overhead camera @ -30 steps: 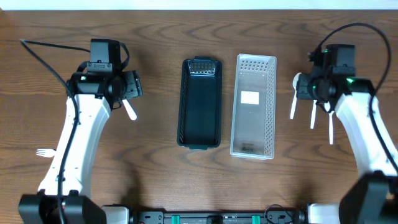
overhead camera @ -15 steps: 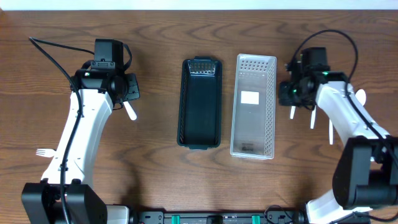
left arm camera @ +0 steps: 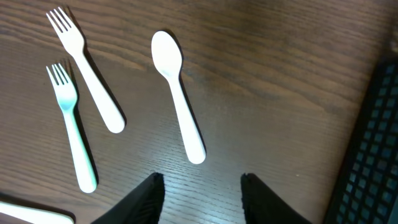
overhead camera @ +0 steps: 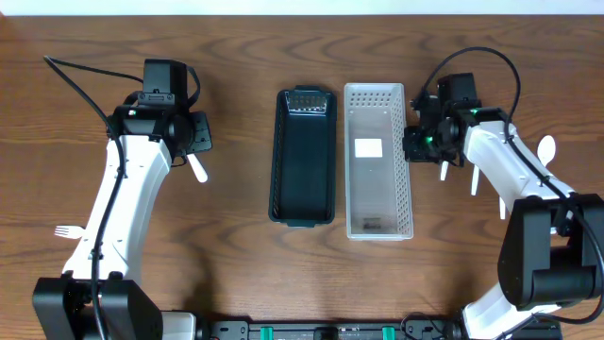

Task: Pack container
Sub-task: 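Lower the right gripper and grasp the leftmost white spoon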

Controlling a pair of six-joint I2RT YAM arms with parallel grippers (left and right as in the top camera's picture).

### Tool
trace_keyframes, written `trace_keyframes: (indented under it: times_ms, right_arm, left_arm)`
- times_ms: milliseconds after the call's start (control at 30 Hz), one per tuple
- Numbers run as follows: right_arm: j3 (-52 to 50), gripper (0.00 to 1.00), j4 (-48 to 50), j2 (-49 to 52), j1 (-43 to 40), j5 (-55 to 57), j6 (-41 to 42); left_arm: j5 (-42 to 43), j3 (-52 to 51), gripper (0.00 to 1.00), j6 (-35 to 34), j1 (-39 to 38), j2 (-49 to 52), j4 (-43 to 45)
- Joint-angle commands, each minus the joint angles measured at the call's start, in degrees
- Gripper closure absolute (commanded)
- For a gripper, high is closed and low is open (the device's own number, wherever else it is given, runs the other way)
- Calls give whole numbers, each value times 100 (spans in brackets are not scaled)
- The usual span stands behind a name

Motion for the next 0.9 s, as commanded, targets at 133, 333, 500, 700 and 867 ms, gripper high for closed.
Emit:
trace_keyframes:
  times_ms: [133,333,500,700,867]
  right_arm:
    - [81,91,48,55,44,-763,76]
    - [81,92,96,55,44,-769,131]
    - [81,90,184,55,44,-772,483]
    - [81,89,258,55,44,-767,481]
    - [81,87,273,55,42,-629,481]
  left_arm:
    - [-7,114,55,13,-17,11,-24]
    - [-7,114,54,13,-17,11,-24]
    - [-7,114,54,13,-17,11,-24]
    - [-7,114,53,13,-17,11,-24]
    - [-7,114,41,13,-17,11,-24]
